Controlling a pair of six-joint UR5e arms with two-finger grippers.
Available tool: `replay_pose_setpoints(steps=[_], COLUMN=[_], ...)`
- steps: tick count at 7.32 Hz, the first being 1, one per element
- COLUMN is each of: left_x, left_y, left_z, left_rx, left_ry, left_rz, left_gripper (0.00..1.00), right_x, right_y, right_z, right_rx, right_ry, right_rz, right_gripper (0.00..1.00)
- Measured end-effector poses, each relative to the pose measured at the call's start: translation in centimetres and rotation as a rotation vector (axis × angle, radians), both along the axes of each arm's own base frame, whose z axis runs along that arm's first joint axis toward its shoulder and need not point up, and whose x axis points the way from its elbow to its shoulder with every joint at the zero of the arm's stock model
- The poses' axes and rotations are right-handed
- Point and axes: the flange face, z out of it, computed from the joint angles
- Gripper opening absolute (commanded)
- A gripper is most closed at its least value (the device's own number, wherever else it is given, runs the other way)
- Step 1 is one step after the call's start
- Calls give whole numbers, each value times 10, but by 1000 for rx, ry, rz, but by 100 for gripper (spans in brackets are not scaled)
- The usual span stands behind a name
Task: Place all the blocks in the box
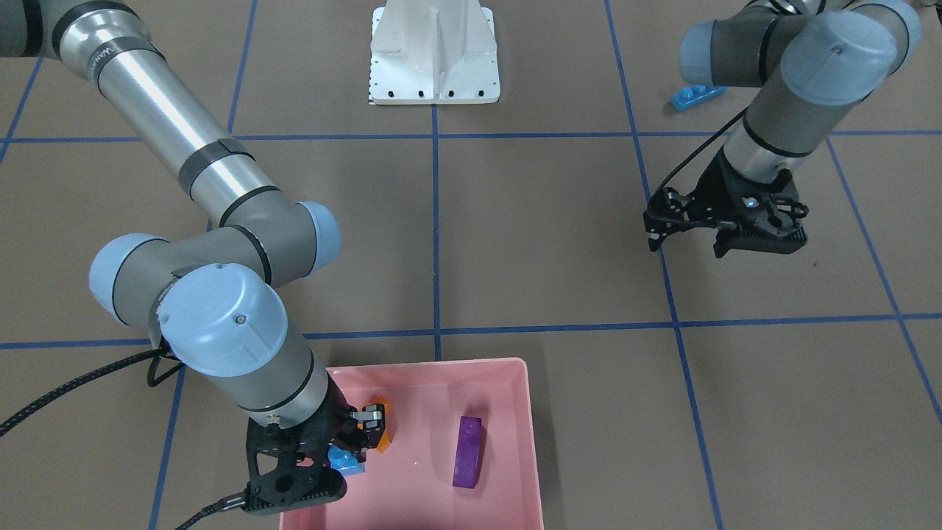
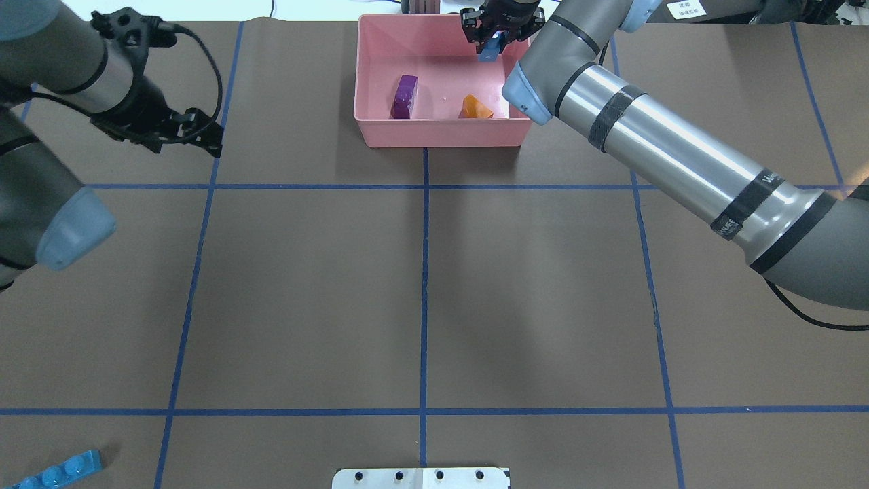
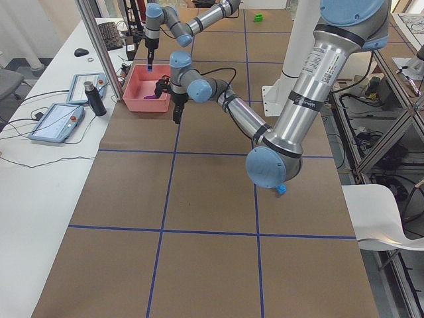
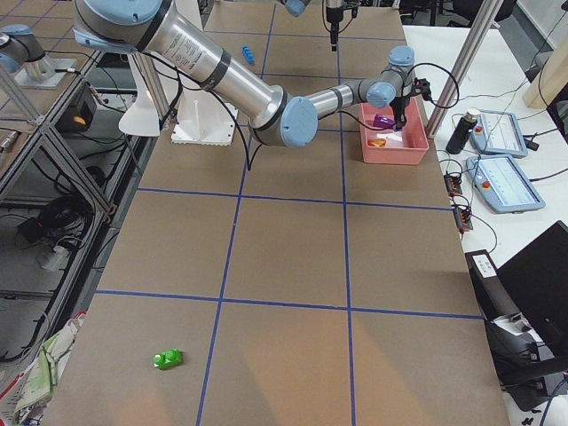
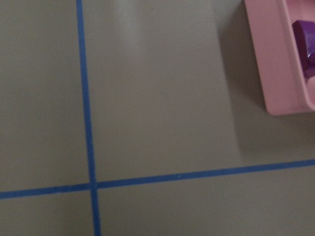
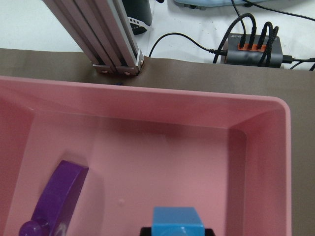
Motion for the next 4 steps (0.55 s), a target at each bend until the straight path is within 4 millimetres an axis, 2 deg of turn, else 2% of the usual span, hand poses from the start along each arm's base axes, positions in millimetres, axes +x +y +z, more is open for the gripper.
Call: replay_pose_setpoints(steps=[2, 3, 4], left_x=[-20, -23, -14], left_y=[70, 108, 144], left_z=[48, 67, 84], left_rx=[-1, -1, -4], left_ry=[-45, -70, -107], left_rz=[84, 147, 215], left_gripper=[100, 100, 100], right_x=[3, 11, 24], right_y=[-2, -2, 1], right_z=[-1, -1, 7], right_rx=[-14, -31, -60], right_ry=[-5, -18, -23], right_rz=[14, 16, 13], right_gripper=[100, 100, 100])
